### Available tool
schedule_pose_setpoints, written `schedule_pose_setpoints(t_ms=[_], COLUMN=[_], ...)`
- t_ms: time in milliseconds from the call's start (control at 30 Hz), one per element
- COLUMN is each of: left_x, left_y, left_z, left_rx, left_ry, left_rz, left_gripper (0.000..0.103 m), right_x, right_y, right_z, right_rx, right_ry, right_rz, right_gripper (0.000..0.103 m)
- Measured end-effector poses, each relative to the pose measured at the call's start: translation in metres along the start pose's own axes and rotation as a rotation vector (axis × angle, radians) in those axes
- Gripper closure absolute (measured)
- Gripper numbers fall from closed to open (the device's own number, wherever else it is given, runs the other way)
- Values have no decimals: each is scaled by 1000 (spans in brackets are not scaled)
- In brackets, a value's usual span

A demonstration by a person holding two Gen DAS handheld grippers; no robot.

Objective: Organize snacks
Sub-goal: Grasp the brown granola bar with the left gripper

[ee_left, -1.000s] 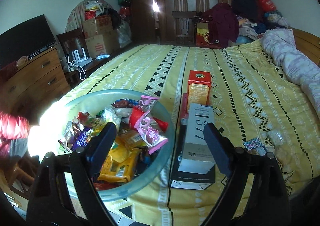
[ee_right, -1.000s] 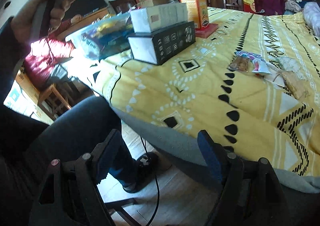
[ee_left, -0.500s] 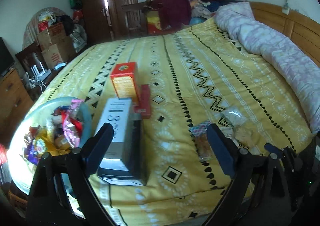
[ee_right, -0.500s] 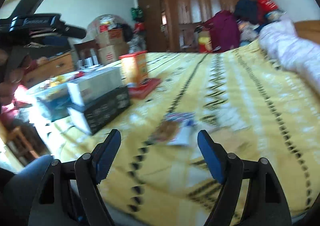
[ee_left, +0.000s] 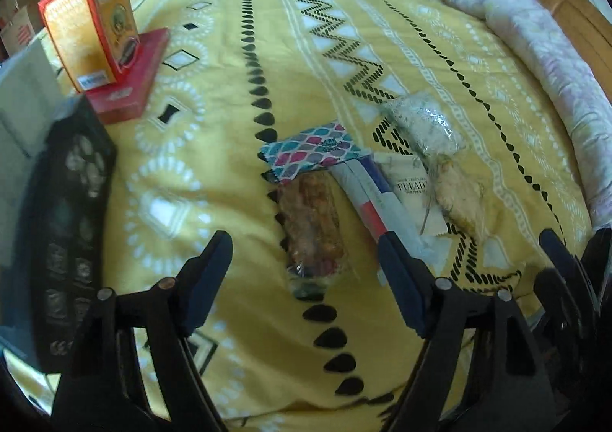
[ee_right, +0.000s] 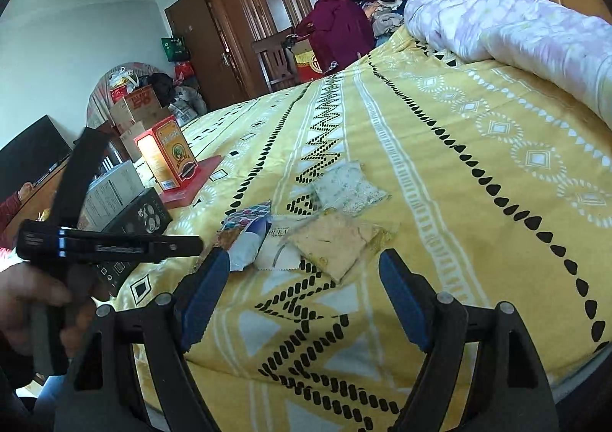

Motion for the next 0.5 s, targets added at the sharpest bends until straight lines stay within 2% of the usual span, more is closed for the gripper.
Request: schedule_pose_setpoints(t_ms=[133, 233, 433, 500], left_x=[5, 6, 2, 2], left_y=[0, 4, 15, 20], left_z=[-19, -30, -32, -24], left_rx=[-7, -3, 17, 9], left_ry=[15, 27, 18, 5], left_rz=[9, 19, 6, 12], left_gripper=[25, 30, 66, 66], right_x=[-8, -10, -14, -14], right_y=[0, 1, 5, 8], right_z=[-7, -10, -10, -9], right_rx=[6, 11, 7, 12], right_ry=[36, 47, 71, 78], right_rz=[-17, -16, 2, 12], right_gripper=[20, 20, 20, 20])
Point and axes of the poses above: each gripper's, at about its wrist camera, not at the fingertips, and z roughly against the way its jaws point, y to its left, x to its top, the point moved 4 cm from there along -z, roughly the way its jaws point, and after that the axes turned 13 degrees about z, right-handed, at the moved point
